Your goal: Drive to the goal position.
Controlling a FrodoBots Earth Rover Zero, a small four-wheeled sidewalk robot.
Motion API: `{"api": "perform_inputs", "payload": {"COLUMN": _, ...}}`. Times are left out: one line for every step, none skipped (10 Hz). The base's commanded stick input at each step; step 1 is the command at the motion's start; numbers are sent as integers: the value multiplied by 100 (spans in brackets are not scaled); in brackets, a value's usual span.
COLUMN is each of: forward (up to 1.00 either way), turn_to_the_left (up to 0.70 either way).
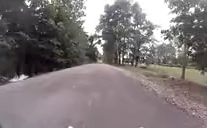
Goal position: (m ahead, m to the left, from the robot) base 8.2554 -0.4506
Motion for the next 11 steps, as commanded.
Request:
{"api": "perform_inputs", "payload": {"forward": 8, "turn_to_the_left": 1}}
{"api": "perform_inputs", "payload": {"forward": 6, "turn_to_the_left": 1}}
{"api": "perform_inputs", "payload": {"forward": 6, "turn_to_the_left": 1}}
{"api": "perform_inputs", "payload": {"forward": 6, "turn_to_the_left": 1}}
{"api": "perform_inputs", "payload": {"forward": 6, "turn_to_the_left": 1}}
{"api": "perform_inputs", "payload": {"forward": 6, "turn_to_the_left": 1}}
{"api": "perform_inputs", "payload": {"forward": 6, "turn_to_the_left": 1}}
{"api": "perform_inputs", "payload": {"forward": 6, "turn_to_the_left": 1}}
{"api": "perform_inputs", "payload": {"forward": 6, "turn_to_the_left": 1}}
{"api": "perform_inputs", "payload": {"forward": 6, "turn_to_the_left": 1}}
{"api": "perform_inputs", "payload": {"forward": 6, "turn_to_the_left": 1}}
